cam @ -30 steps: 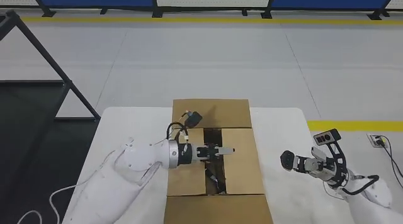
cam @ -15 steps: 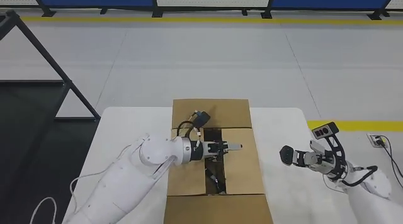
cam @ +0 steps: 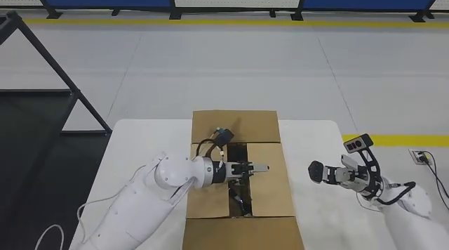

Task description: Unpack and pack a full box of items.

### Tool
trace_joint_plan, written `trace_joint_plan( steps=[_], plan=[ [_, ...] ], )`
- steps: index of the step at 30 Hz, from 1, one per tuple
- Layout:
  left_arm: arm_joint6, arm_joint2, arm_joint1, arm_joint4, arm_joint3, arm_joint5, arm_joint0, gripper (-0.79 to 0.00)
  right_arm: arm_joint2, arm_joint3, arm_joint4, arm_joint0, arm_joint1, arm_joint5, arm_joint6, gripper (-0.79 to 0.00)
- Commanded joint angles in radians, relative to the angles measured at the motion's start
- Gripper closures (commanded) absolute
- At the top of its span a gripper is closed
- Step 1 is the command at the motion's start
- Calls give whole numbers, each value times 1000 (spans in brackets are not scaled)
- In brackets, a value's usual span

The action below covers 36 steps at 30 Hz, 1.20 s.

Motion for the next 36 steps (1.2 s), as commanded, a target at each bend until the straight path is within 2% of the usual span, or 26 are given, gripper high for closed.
trace_joint_plan(
  steps=[1,11,21,26,36],
  plan=[
    [8,8,-7,-9,13,-5,-5,-785,9,-10,-1,-11,2,2,2,-785],
    [74,8,-41,-63,27,-67,-30,-785,79,-185,-45,-129,17,11,11,-785],
    [147,24,-81,-85,-4,-141,-85,-785,165,-384,34,-254,17,-8,-8,-785],
    [192,73,-126,-132,67,-197,-135,-785,207,-464,25,-304,16,-12,-11,-785],
    [204,213,-248,-196,262,-267,-244,-785,221,-519,-73,-343,15,-16,-16,-785]
  ],
)
